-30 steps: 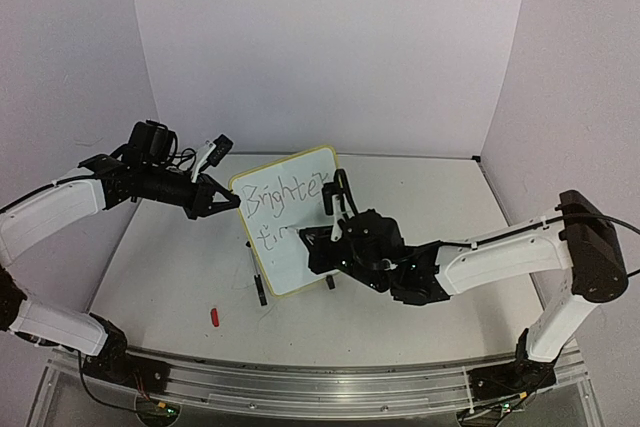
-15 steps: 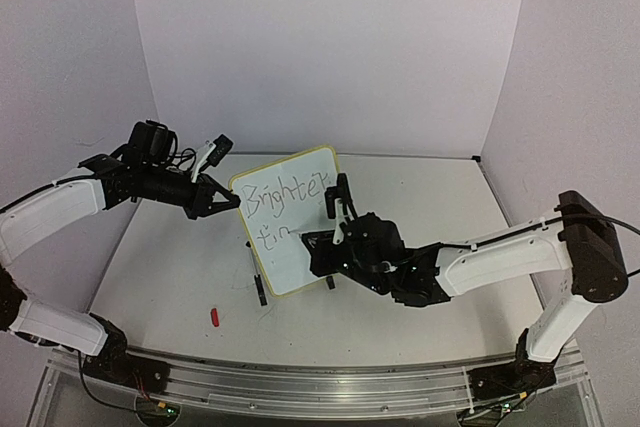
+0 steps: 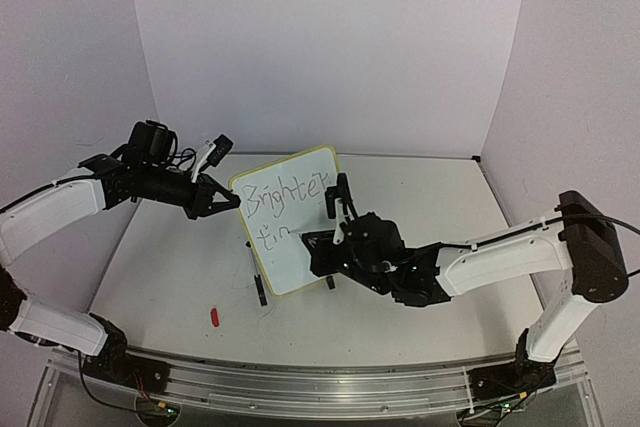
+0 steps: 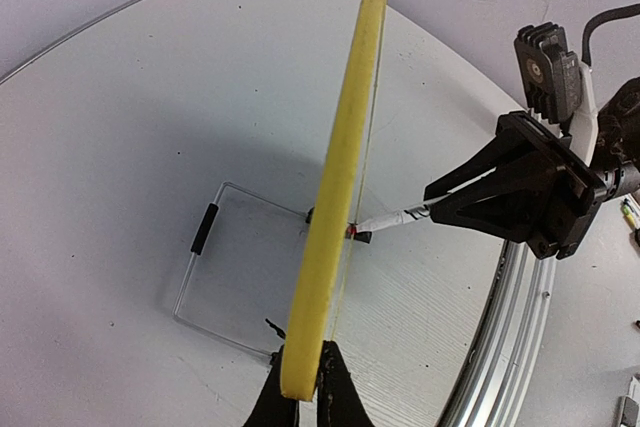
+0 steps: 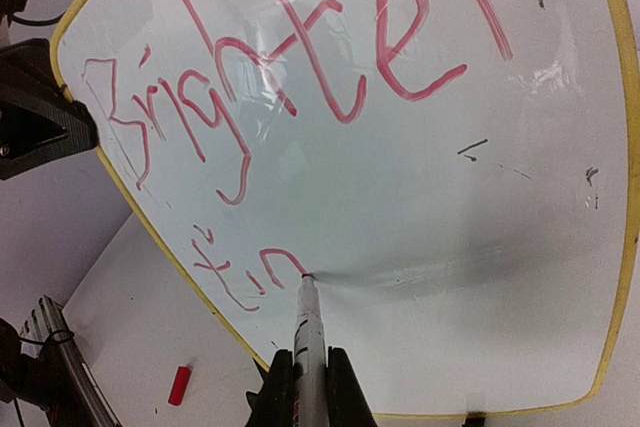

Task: Write a sentence on the whiteboard
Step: Write on the whiteboard at the center of the board.

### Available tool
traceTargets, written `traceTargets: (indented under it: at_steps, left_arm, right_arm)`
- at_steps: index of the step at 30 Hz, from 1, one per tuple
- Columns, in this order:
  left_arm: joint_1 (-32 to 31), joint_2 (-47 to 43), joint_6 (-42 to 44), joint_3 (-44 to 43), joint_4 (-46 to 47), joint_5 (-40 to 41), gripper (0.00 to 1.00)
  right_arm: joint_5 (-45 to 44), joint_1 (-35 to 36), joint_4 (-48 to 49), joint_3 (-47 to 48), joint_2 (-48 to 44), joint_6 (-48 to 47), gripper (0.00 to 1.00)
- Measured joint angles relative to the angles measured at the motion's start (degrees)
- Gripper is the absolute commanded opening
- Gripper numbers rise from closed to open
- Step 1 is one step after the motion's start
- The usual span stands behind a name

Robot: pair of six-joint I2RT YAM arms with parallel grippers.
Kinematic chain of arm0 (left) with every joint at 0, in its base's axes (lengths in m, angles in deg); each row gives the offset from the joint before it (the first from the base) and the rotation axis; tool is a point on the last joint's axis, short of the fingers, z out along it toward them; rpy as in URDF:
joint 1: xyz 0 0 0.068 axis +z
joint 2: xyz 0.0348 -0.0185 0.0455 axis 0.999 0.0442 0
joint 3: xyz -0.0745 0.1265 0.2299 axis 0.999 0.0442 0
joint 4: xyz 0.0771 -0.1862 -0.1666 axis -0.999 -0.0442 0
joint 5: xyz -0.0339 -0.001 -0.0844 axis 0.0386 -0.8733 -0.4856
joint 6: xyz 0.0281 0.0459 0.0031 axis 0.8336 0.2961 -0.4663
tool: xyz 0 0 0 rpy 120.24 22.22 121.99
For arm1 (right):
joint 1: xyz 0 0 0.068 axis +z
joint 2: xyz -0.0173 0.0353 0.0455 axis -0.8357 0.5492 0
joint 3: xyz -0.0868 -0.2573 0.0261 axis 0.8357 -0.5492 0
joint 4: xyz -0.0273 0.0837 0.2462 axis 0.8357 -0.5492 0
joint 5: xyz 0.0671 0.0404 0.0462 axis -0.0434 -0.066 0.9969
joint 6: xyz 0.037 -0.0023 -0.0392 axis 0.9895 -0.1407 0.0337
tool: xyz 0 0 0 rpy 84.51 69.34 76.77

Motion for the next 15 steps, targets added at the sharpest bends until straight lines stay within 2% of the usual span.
traceTargets:
  at_steps: [15]
  left_arm:
    - [0.0, 0.0, 0.0, 0.0, 0.0, 0.0, 0.00]
  right_arm:
    - [-0.2, 0.0, 0.2, 0.1, -0.4, -2.0, 0.00]
